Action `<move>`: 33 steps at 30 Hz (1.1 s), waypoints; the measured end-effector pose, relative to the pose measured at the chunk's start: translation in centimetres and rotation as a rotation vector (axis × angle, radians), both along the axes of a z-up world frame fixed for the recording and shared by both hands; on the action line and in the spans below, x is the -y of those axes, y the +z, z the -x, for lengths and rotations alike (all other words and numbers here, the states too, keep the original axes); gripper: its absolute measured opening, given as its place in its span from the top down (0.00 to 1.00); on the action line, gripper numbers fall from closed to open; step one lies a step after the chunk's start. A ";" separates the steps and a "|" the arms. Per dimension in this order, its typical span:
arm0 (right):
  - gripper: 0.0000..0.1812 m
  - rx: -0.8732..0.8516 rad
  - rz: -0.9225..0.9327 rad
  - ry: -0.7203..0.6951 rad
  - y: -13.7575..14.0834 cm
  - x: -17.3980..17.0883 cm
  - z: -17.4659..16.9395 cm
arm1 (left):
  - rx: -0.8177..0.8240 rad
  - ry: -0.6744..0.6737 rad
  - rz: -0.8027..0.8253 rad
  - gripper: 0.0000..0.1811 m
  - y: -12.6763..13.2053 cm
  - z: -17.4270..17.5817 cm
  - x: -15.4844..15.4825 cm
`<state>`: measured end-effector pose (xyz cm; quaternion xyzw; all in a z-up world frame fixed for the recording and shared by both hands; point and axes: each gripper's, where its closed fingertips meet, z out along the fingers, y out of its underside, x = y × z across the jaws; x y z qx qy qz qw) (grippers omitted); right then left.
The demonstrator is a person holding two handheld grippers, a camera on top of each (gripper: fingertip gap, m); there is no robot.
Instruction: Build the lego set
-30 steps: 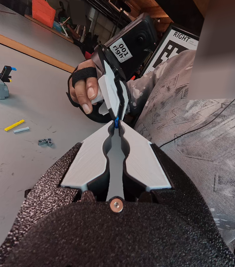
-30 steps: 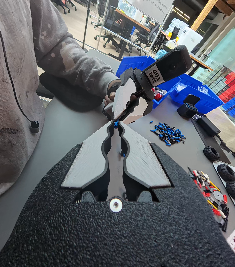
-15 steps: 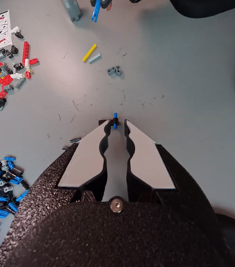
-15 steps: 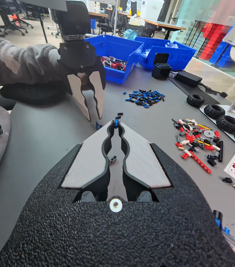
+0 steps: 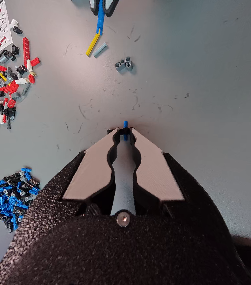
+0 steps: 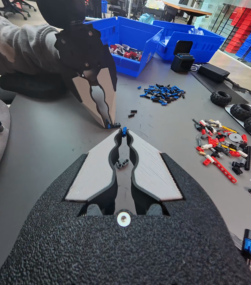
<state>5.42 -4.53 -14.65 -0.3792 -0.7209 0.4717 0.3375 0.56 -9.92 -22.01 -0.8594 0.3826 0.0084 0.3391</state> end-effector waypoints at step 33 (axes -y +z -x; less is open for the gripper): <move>0.97 0.055 0.059 0.149 1.1 5.0 -0.8 | 0.640 -0.193 -0.252 0.96 8.2 -5.4 0.0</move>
